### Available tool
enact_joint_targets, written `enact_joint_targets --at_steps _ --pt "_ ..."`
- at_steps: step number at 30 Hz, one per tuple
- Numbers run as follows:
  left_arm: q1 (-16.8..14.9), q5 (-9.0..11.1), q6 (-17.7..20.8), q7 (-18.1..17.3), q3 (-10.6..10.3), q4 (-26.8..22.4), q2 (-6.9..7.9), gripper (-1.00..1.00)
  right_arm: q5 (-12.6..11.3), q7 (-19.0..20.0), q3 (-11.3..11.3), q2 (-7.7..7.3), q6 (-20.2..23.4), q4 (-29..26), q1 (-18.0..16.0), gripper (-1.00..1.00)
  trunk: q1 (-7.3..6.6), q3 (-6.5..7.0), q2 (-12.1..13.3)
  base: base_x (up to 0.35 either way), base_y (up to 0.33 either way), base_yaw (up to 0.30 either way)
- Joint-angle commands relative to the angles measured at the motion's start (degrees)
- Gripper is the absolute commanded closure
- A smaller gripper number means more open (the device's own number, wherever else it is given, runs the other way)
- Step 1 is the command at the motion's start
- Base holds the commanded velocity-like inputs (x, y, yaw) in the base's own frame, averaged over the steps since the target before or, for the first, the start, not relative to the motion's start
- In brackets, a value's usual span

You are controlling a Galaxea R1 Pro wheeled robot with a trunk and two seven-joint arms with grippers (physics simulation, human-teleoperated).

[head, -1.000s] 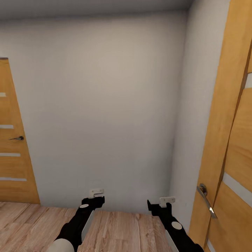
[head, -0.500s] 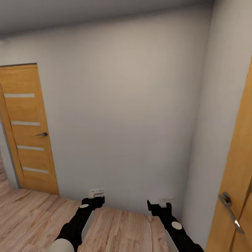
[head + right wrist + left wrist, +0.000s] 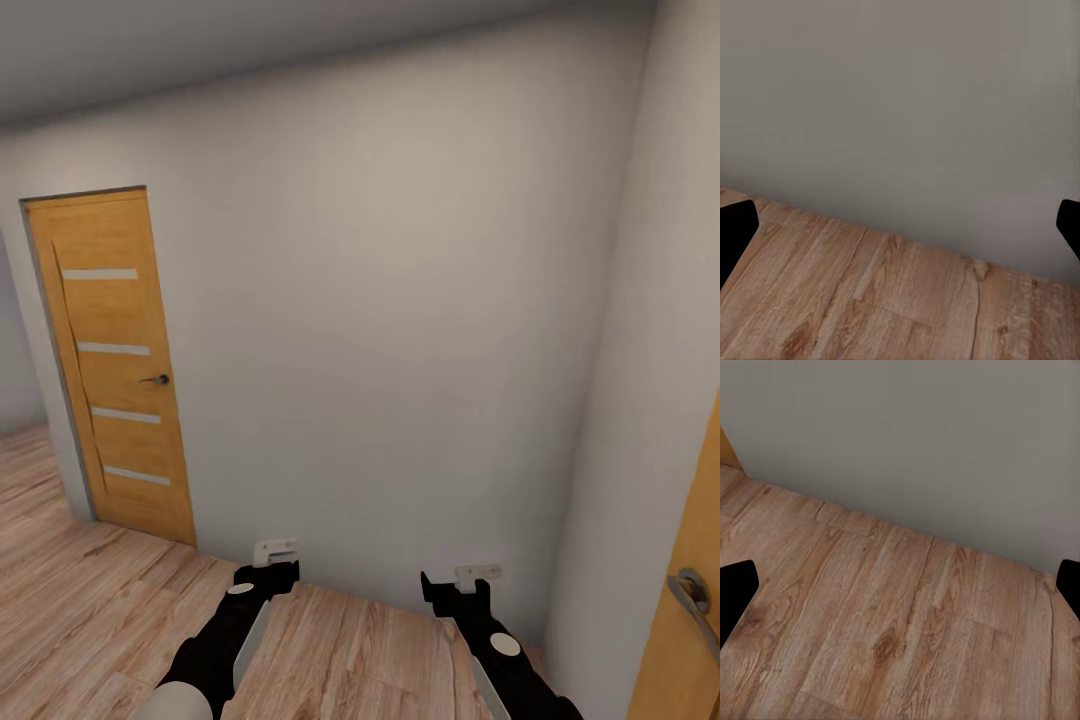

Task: Move the two storage containers from the living room to the garage. In the garage, place one container on the floor and stack the other container on top of it (either order is fine).

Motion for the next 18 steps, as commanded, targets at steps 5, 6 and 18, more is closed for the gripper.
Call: enact_joint_targets --at_steps 5,6,18 --pt "0.0 -0.2 0.3 0.0 0.2 -0.1 -0.06 -1.00 -0.6 -0.3 0.2 -0.03 -0.1 0.0 0.0 -1.00 0.02 -0.03 0.0 0.000 0.000 0.003" --pt "0.0 -0.2 0.3 0.0 0.2 -0.1 -0.06 -1.00 -0.6 -0.3 0.2 -0.03 -0.1 0.0 0.0 -1.00 0.02 -0.03 0.0 0.000 0.000 0.000" --pt "0.0 -0.2 0.3 0.0 0.2 -0.1 -0.03 -1.00 -0.6 -0.3 0.2 -0.04 -0.1 0.0 0.0 -1.00 0.02 -0.03 0.0 0.228 0.000 0.000"
